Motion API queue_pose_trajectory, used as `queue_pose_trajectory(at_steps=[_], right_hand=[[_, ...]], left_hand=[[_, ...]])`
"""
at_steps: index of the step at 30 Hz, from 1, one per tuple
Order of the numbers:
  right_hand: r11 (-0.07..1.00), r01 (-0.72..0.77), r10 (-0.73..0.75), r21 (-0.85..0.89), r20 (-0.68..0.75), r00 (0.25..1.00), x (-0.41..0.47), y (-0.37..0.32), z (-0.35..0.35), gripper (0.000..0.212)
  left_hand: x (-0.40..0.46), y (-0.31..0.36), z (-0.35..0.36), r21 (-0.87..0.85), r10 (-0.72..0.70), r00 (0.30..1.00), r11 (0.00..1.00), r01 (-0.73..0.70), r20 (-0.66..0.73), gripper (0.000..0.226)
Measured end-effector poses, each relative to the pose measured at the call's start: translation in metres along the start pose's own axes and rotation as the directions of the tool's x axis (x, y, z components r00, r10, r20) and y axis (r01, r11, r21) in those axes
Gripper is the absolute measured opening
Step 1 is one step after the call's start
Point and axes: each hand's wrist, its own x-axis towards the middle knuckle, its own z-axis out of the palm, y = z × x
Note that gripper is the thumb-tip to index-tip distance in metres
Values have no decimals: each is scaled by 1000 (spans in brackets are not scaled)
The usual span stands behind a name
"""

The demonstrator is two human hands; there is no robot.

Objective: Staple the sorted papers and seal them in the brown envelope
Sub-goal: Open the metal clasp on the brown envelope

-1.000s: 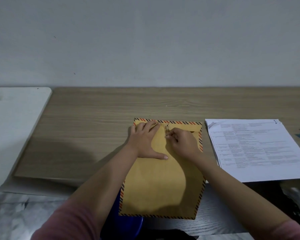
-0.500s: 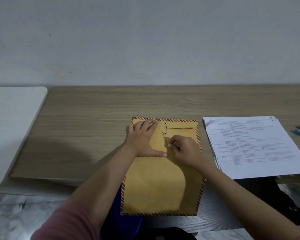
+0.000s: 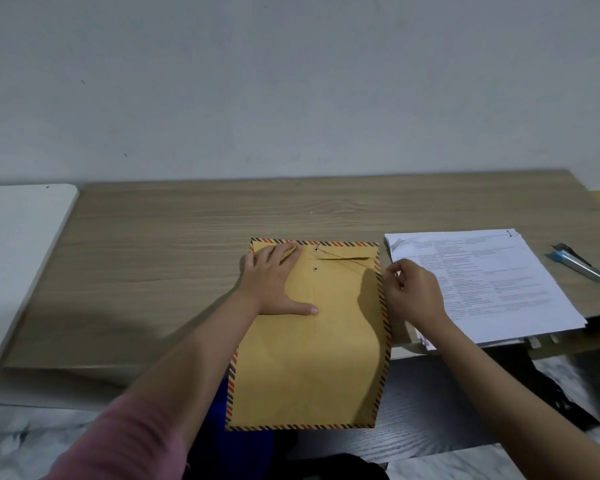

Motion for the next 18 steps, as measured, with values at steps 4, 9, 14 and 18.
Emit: queue_pose_trajectory(at_steps=[4,9,14,18], right_hand=[[998,37,-23,47,-266,964,13,-11,3,8],[931,342,-356,-127,-113,928,23,-23,25,30],[957,291,-289,-5,118,950,27,-13,51,45],[982,169,-170,87,8,985,29,-11,53,29]], left_hand=[[5,-1,-14,33,88,983,995,-94,162,117],[25,9,-45,165,86,940,975,-147,330,94],[35,7,-41,208,151,978,961,-180,147,67],[25,9,-14,-103,-32,997,994,25,-65,51]])
